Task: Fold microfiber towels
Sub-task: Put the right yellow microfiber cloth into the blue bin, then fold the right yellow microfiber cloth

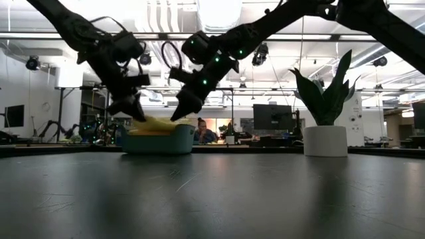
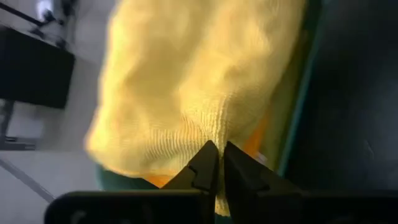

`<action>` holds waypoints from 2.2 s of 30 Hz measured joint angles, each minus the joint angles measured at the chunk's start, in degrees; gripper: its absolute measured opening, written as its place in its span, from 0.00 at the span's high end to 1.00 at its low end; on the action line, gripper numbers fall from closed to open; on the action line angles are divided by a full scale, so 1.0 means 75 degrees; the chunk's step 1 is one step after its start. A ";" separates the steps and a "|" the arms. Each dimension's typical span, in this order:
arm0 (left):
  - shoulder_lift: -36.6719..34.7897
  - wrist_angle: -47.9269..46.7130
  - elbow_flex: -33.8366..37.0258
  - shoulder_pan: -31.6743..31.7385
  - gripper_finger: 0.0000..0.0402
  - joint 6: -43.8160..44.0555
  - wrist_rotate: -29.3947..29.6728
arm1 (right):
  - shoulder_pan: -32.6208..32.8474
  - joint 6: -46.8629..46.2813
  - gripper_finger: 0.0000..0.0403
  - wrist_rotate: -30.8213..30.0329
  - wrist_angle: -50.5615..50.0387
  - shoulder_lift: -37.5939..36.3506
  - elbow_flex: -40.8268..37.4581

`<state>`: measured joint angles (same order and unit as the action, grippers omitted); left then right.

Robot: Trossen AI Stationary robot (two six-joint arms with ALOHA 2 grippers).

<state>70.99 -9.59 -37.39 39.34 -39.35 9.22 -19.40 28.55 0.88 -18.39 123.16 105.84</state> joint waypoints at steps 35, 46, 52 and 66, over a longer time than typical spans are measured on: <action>-0.1502 -0.0166 -0.0479 -0.0012 1.00 0.0402 -0.0705 | 0.0003 0.0290 0.92 -0.1206 -0.0108 -0.0026 0.0472; -0.1738 -0.2055 -0.1608 -0.0253 1.00 0.0407 -0.2038 | 0.0017 0.0546 0.98 -0.0429 -0.2212 -0.1830 0.0475; -0.1928 -0.2429 -0.2260 -0.0940 1.00 0.0641 -0.4147 | 0.0002 -0.0241 0.98 0.3077 -0.3826 -0.2876 0.0475; -0.1774 -0.2335 -0.2206 -0.3391 1.00 0.2072 -0.5400 | 0.1690 -0.0752 0.98 0.3722 -0.5054 -0.3049 0.0057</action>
<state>57.68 -27.10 -53.93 13.90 -23.81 -31.28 -6.72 22.91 28.79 -56.30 100.29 106.27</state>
